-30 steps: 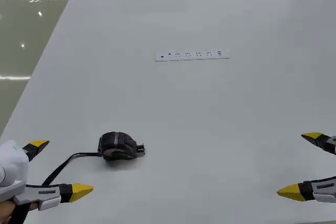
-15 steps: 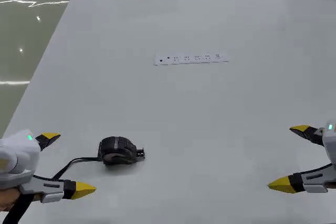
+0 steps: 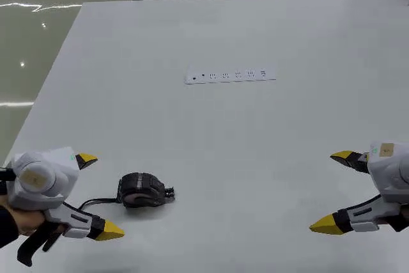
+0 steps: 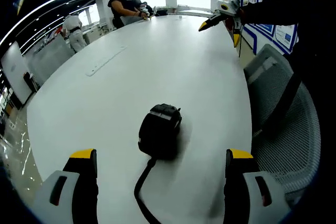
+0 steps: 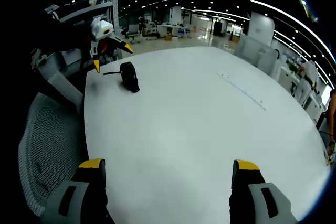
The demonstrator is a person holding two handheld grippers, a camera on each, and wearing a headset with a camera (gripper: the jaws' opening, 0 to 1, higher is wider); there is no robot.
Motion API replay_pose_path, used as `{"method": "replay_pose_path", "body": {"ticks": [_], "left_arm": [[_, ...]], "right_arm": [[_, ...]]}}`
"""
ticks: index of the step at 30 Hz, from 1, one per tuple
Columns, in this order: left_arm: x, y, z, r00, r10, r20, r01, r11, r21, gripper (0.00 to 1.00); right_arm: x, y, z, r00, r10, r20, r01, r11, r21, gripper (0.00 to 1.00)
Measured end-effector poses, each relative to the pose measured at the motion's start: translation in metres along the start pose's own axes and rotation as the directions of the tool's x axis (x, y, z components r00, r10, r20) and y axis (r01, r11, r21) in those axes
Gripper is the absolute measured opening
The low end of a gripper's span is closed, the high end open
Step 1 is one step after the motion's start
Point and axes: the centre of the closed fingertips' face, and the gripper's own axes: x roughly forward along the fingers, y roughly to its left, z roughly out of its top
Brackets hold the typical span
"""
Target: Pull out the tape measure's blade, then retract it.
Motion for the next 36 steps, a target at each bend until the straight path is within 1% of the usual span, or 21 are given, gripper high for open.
{"method": "replay_pose_path", "body": {"ticks": [2, 4, 6, 9, 11, 15, 16, 17, 18, 19, 21, 23, 25, 26, 28, 29, 31, 32, 34, 36], "left_arm": [[0.005, -0.002, 0.004, 0.9998, -0.021, 0.002, 0.021, 1.000, 0.001, 0.99], [0.009, -0.003, 0.006, 0.9989, -0.046, -0.008, 0.046, 0.999, 0.008, 0.99], [0.013, -0.004, 0.008, 0.9980, -0.059, -0.022, 0.060, 0.998, 0.033, 0.99], [0.018, -0.003, 0.009, 0.9967, -0.073, -0.036, 0.075, 0.996, 0.054, 0.99], [0.022, -0.002, 0.012, 0.9960, -0.081, -0.038, 0.084, 0.994, 0.073, 0.98], [0.028, -0.001, 0.017, 0.9937, -0.103, -0.045, 0.107, 0.990, 0.096, 0.94], [0.030, -0.001, 0.016, 0.9929, -0.107, -0.052, 0.112, 0.988, 0.103, 0.93], [0.032, -0.001, 0.015, 0.9907, -0.116, -0.072, 0.124, 0.985, 0.117, 0.91], [0.034, -0.002, 0.015, 0.9900, -0.119, -0.076, 0.128, 0.984, 0.126, 0.90], [0.036, -0.001, 0.015, 0.9901, -0.117, -0.078, 0.126, 0.985, 0.122, 0.90], [0.038, -0.003, 0.016, 0.9876, -0.132, -0.084, 0.141, 0.984, 0.105, 0.89], [0.040, -0.004, 0.016, 0.9871, -0.135, -0.086, 0.144, 0.984, 0.109, 0.87], [0.043, -0.005, 0.016, 0.9849, -0.143, -0.098, 0.154, 0.981, 0.117, 0.85], [0.044, -0.005, 0.014, 0.9828, -0.148, -0.111, 0.161, 0.980, 0.121, 0.84], [0.045, -0.006, 0.011, 0.9777, -0.147, -0.150, 0.164, 0.980, 0.115, 0.80], [0.046, -0.009, 0.011, 0.9733, -0.160, -0.164, 0.181, 0.976, 0.120, 0.78], [0.050, -0.013, 0.013, 0.9704, -0.173, -0.168, 0.197, 0.971, 0.134, 0.79], [0.051, -0.013, 0.013, 0.9689, -0.175, -0.175, 0.201, 0.969, 0.145, 0.78], [0.054, -0.012, 0.012, 0.9663, -0.172, -0.192, 0.203, 0.966, 0.158, 0.75], [0.058, -0.009, 0.010, 0.9636, -0.161, -0.213, 0.199, 0.966, 0.167, 0.70]], "right_arm": [[0.003, 0.001, 0.006, 1.0000, 0.006, 0.003, -0.006, 1.000, -0.014, 0.99], [0.006, 0.001, 0.010, 0.9999, 0.014, 0.003, -0.014, 1.000, -0.024, 0.99], [0.008, 0.001, 0.014, 0.9998, 0.021, 0.004, -0.020, 0.999, -0.040, 0.99], [0.013, 0.000, 0.019, 0.9995, 0.031, 0.005, -0.031, 0.998, -0.057, 0.99], [0.015, 0.001, 0.024, 0.9992, 0.038, 0.007, -0.038, 0.995, -0.087, 0.98], [0.021, 0.001, 0.031, 0.9986, 0.052, 0.010, -0.050, 0.993, -0.108, 0.97], [0.023, 0.001, 0.033, 0.9984, 0.056, 0.010, -0.054, 0.992, -0.113, 0.97], [0.026, 0.003, 0.034, 0.9979, 0.064, 0.005, -0.063, 0.991, -0.116, 0.97], [0.028, 0.003, 0.035, 0.9975, 0.071, 0.001, -0.070, 0.990, -0.121, 0.97], [0.032, 0.005, 0.036, 0.9967, 0.081, -0.005, -0.081, 0.989, -0.126, 0.97], [0.037, 0.005, 0.037, 0.9956, 0.093, -0.017, -0.094, 0.987, -0.132, 0.98], [0.039, 0.006, 0.040, 0.9952, 0.097, -0.013, -0.098, 0.986, -0.138, 0.97], [0.044, 0.007, 0.043, 0.9948, 0.101, -0.011, -0.102, 0.985, -0.137, 0.97], [0.048, 0.010, 0.044, 0.9941, 0.108, -0.012, -0.109, 0.984, -0.141, 0.96], [0.052, 0.015, 0.045, 0.9924, 0.121, -0.022, -0.123, 0.980, -0.154, 0.96], [0.056, 0.014, 0.044, 0.9921, 0.124, -0.023, -0.126, 0.979, -0.161, 0.96], [0.060, 0.017, 0.047, 0.9908, 0.133, -0.024, -0.135, 0.977, -0.164, 0.94], [0.062, 0.017, 0.048, 0.9904, 0.136, -0.022, -0.138, 0.978, -0.157, 0.92], [0.065, 0.017, 0.052, 0.9899, 0.140, -0.018, -0.141, 0.979, -0.145, 0.86], [0.071, 0.013, 0.056, 0.9900, 0.140, -0.011, -0.140, 0.979, -0.147, 0.89]]}}
